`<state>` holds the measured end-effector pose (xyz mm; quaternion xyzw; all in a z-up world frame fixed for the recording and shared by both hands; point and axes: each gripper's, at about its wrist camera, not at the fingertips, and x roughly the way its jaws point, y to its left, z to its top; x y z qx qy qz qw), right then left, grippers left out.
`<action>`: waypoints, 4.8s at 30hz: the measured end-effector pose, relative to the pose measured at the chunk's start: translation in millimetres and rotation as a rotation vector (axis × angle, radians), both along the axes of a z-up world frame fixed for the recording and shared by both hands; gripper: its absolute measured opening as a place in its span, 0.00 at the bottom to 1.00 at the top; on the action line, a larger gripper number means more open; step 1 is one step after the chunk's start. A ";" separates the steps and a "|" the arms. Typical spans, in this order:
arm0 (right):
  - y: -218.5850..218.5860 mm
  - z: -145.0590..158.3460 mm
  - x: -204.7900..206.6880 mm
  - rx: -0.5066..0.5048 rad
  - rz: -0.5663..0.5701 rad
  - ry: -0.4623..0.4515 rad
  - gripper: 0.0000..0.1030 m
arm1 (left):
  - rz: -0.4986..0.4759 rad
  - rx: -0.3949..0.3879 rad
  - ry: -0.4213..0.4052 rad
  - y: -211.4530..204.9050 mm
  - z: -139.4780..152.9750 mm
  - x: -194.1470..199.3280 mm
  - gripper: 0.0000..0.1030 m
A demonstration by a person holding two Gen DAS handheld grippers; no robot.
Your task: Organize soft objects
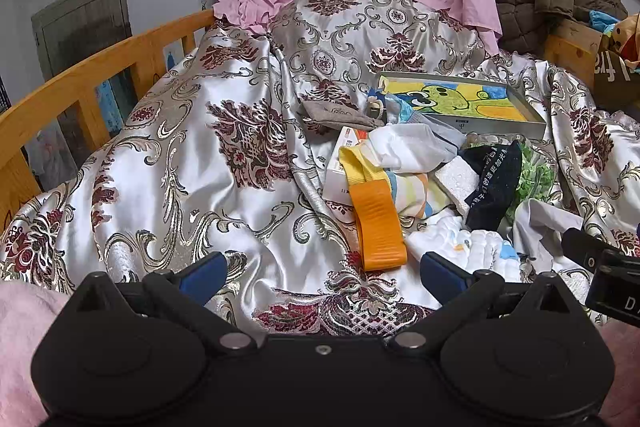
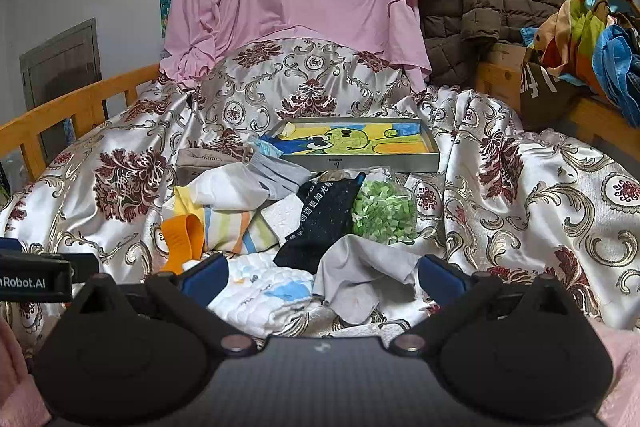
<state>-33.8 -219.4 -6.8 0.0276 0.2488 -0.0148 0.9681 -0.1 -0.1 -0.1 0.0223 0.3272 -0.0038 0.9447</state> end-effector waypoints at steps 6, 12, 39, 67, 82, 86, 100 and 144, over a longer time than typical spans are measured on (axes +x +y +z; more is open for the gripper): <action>-0.3 0.2 0.0 0.000 0.000 0.000 1.00 | 0.000 -0.001 0.000 0.0 0.0 0.0 0.99; -0.4 0.2 -0.1 0.000 0.000 0.000 1.00 | -0.001 -0.001 0.001 0.0 0.0 0.0 0.99; 0.1 1.0 -0.3 -0.001 -0.001 0.001 1.00 | 0.000 -0.001 0.002 0.0 0.0 0.0 0.99; -15.0 6.8 36.4 0.076 0.127 0.160 1.00 | -0.017 -0.024 0.152 15.5 7.3 45.0 0.99; 21.2 -38.5 122.6 0.021 0.357 0.421 1.00 | -0.178 0.010 0.337 -1.8 -24.6 165.8 0.99; 28.2 -52.1 142.1 0.046 0.357 0.484 1.00 | -0.208 0.008 0.333 -6.3 -38.9 188.6 0.99; 37.9 -78.8 163.1 0.046 0.358 0.494 0.78 | -0.220 -0.104 0.392 -1.7 -67.9 213.0 0.57; 27.9 -51.1 138.8 0.197 0.438 0.339 0.22 | -0.295 -0.073 0.337 -13.8 -61.6 204.3 0.64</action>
